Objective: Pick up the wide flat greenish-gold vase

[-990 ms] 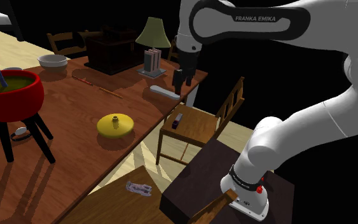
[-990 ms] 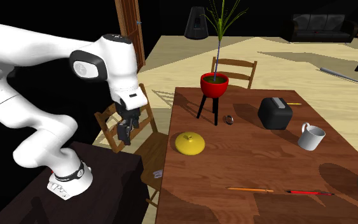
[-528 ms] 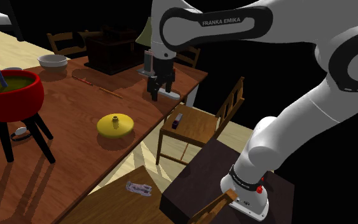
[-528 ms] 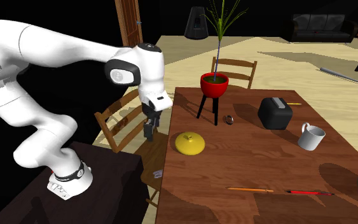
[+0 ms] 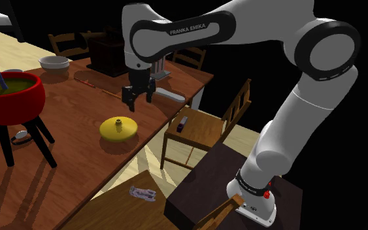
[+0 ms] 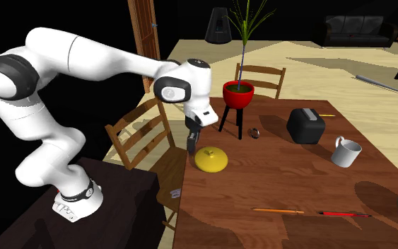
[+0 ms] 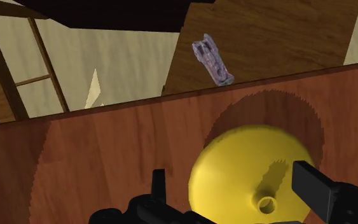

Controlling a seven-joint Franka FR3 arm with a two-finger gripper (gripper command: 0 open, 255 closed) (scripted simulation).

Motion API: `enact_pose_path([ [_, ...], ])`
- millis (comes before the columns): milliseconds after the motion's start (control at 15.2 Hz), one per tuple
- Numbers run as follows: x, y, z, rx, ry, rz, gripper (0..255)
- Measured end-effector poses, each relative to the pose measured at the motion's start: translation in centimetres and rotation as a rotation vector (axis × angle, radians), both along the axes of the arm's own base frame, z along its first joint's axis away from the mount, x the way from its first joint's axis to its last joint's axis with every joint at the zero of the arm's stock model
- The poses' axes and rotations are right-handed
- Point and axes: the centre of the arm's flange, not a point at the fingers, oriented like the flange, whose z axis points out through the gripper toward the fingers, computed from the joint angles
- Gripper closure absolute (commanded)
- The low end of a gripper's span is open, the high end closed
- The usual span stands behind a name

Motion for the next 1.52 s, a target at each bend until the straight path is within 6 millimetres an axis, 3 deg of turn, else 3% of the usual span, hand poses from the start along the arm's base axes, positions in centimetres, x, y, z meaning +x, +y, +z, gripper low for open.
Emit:
enact_pose_path([
  [396,4.9,5.2,-2.4,0.017,0.012,-0.025,0],
  [924,5.8,5.9,-6.6,0.019,0.014,-0.03,0],
  [990,5.8,5.8,-6.9,0.019,0.014,-0.03,255],
  [1518,5.9,5.8,-7.0,0.02,0.012,-0.03,255],
])
